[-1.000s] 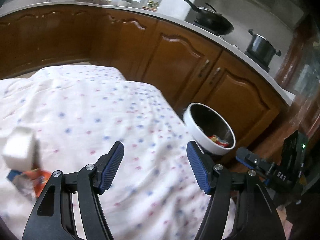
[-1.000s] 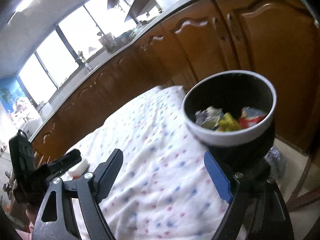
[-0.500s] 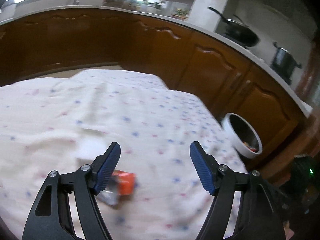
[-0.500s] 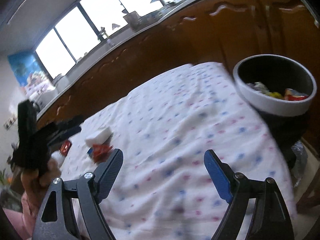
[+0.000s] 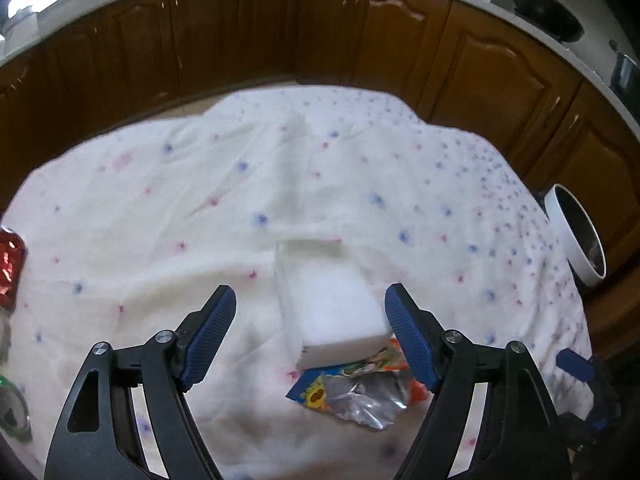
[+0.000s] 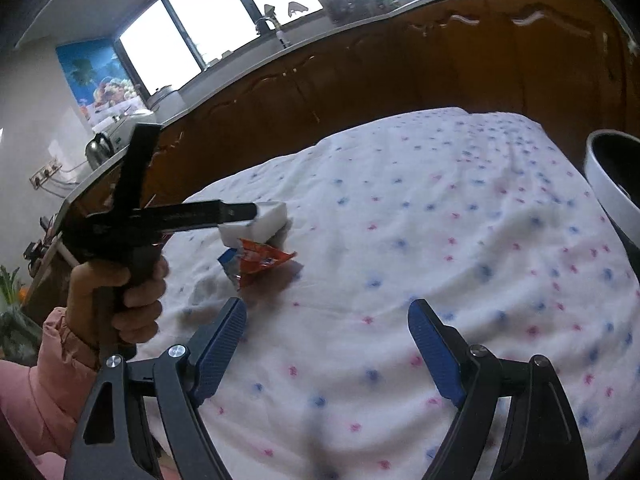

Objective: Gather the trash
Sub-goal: 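Grasp blue-orange snack bag with right tool while left tool closes beside it, then grasp white sponge block with left tool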

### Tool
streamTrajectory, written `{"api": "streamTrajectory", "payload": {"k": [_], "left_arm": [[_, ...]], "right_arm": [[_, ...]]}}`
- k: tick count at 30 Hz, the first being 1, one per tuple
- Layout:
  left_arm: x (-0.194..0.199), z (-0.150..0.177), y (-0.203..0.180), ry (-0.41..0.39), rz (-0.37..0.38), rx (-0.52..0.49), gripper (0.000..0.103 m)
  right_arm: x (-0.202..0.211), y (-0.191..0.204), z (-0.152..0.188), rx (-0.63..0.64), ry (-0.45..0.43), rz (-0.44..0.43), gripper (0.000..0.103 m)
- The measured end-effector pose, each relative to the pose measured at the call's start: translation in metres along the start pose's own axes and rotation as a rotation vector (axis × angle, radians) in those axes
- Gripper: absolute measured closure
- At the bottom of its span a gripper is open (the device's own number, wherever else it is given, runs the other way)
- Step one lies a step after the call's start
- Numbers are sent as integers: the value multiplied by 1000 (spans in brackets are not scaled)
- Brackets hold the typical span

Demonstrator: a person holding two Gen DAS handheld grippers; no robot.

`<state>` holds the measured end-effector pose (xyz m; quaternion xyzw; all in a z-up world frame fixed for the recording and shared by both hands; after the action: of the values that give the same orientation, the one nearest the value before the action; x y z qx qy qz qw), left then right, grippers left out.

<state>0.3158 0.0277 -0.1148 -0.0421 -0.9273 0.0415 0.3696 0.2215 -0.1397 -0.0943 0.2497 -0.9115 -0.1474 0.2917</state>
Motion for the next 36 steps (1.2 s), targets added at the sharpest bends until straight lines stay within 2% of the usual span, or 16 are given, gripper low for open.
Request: {"api": "streamTrajectory", "payload": {"k": [2,3,4,9,10,11,12,19,21,22,23,24,25,27,30,36], "left_arm": [[-6,4,1,5,20,6,25],[-9,5,1,8,27,4,34],[-12,7,1,17,41,10,54],[-2,-3,5,-25,125,79,59],[4,-6,6,-45,138,90,83],[7,-8,9,-48,146,101,99],[9,-10,12,-46,151,117,101],[18,-8,36,-55,149,200,101],[19,-6,39,-50,150,222,96],[20,-7,42,-56,155,237,88],[20,-7,44,-58,158,247,82],[20,-8,45,-58,163,255,71],[20,-9,43,-58,169,257,66],[20,-10,39,-60,177,245,59],[18,-11,28,-59,187,222,37],[4,2,-5,-19,182,145,31]], "right_arm": [[-7,12,-2,22,6,-21,18],[-11,18,-3,32,9,-34,18],[-15,23,-4,40,9,-47,18],[-39,51,-5,100,26,-79,19],[-43,56,-6,109,28,-83,21],[-49,62,-7,126,28,-83,22],[-53,67,-8,144,28,-84,24],[-90,83,-1,217,85,-69,43],[-99,82,2,232,108,-58,49],[-103,81,5,238,122,-55,60],[-106,80,8,239,137,-51,82],[-108,76,12,234,154,-40,95],[-108,73,13,226,162,-29,99],[-100,65,13,200,149,-26,99],[-80,51,12,173,133,-9,99],[-32,15,13,121,106,39,99]]}}
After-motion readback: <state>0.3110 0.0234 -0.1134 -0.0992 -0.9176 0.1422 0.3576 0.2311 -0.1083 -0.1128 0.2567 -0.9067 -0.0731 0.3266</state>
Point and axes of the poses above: each gripper's, at about its wrist camera, not at the fingertips, and x roughly against the way its jaws point, y to its left, z to its underside, the point moved 9 cm from there along -x, roughly the way its jaws point, and after that the axes turned 12 degrees about -y, right-handed, at the moved point
